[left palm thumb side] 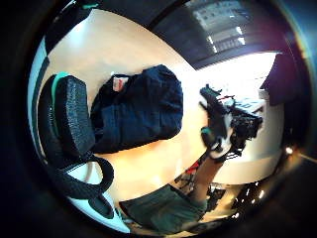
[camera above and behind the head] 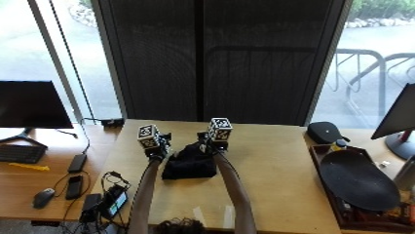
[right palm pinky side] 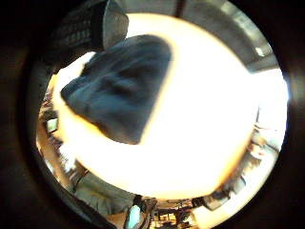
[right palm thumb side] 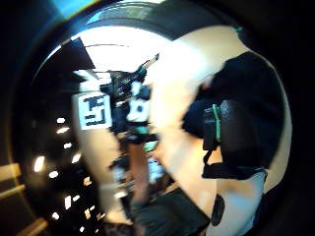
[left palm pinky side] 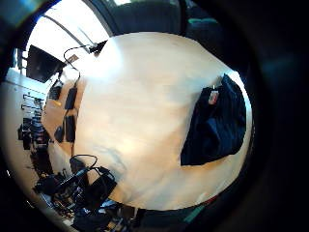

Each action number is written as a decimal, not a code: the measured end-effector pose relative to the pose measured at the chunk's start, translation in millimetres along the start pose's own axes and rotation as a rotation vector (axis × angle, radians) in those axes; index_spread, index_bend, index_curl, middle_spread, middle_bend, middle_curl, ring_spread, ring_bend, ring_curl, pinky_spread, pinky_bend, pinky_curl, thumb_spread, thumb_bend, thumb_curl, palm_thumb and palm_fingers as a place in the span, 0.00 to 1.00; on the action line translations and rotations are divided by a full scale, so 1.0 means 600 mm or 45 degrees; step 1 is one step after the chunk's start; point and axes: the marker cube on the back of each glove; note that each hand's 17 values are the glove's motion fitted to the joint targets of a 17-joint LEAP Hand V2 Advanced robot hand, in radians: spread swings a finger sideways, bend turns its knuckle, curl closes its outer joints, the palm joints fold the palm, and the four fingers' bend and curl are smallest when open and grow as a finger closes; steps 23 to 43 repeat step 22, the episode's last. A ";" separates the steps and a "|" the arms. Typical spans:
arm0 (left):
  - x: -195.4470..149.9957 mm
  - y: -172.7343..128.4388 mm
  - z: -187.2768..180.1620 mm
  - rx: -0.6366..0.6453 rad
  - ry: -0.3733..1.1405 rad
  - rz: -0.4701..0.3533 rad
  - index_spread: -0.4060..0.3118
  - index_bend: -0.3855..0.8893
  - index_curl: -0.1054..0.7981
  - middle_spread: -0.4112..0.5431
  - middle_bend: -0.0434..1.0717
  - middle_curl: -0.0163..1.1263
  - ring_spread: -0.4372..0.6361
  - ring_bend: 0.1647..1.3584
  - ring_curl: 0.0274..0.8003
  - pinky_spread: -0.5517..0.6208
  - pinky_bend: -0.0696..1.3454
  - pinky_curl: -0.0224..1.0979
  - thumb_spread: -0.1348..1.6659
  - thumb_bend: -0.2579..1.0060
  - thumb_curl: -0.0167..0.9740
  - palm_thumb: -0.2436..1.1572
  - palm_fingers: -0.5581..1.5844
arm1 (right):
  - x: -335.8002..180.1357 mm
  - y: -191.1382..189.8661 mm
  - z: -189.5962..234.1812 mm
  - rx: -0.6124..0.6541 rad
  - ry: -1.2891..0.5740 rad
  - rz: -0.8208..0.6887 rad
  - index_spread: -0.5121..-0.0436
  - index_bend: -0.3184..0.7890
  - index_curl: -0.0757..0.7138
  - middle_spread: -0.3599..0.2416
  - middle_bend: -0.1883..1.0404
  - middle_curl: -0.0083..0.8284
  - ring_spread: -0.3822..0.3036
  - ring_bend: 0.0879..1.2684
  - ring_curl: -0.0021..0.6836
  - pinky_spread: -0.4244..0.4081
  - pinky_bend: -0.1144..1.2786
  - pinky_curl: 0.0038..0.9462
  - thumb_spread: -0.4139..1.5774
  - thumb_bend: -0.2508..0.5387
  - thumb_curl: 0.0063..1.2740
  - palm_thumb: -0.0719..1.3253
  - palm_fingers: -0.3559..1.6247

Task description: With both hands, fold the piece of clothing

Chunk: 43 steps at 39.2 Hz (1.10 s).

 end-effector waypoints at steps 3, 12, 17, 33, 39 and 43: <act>0.024 0.016 0.001 -0.083 -0.017 0.035 0.39 0.41 0.51 0.35 0.22 0.39 0.54 0.26 0.39 0.73 0.28 0.36 0.96 0.41 0.27 0.41 0.46 | 0.017 0.017 -0.065 0.171 0.346 0.131 0.61 0.44 0.45 0.73 0.28 0.48 0.66 0.11 0.54 0.71 0.50 0.38 0.79 0.24 0.39 0.68 0.38; 0.040 0.014 0.002 -0.054 -0.258 0.032 0.40 0.41 0.50 0.35 0.21 0.39 0.54 0.26 0.40 0.74 0.28 0.36 0.95 0.40 0.27 0.38 0.46 | 0.109 0.087 -0.144 0.263 0.693 0.549 0.44 0.45 0.49 0.69 0.27 0.43 0.73 0.08 0.51 0.81 0.49 0.37 0.87 0.27 0.32 0.51 0.31; 0.079 0.033 0.009 -0.166 -0.145 0.095 0.40 0.41 0.50 0.35 0.21 0.39 0.54 0.26 0.40 0.75 0.28 0.36 0.95 0.40 0.27 0.38 0.45 | 0.101 0.109 -0.153 0.286 0.681 0.543 0.39 0.46 0.51 0.68 0.27 0.41 0.76 0.07 0.49 0.83 0.49 0.36 0.89 0.28 0.30 0.47 0.29; 0.067 0.031 0.008 -0.157 -0.240 0.044 0.40 0.41 0.49 0.35 0.21 0.39 0.55 0.27 0.40 0.75 0.28 0.36 0.95 0.40 0.28 0.38 0.45 | 0.104 0.108 -0.149 0.296 0.688 0.546 0.37 0.47 0.53 0.66 0.26 0.39 0.78 0.07 0.46 0.85 0.51 0.37 0.90 0.30 0.29 0.45 0.26; 0.067 0.031 0.008 -0.157 -0.240 0.044 0.40 0.41 0.49 0.35 0.21 0.39 0.55 0.27 0.40 0.75 0.28 0.36 0.95 0.40 0.28 0.38 0.45 | 0.104 0.108 -0.149 0.296 0.688 0.546 0.37 0.47 0.53 0.66 0.26 0.39 0.78 0.07 0.46 0.85 0.51 0.37 0.90 0.30 0.29 0.45 0.26; 0.067 0.031 0.008 -0.157 -0.240 0.044 0.40 0.41 0.49 0.35 0.21 0.39 0.55 0.27 0.40 0.75 0.28 0.36 0.95 0.40 0.28 0.38 0.45 | 0.104 0.108 -0.149 0.296 0.688 0.546 0.37 0.47 0.53 0.66 0.26 0.39 0.78 0.07 0.46 0.85 0.51 0.37 0.90 0.30 0.29 0.45 0.26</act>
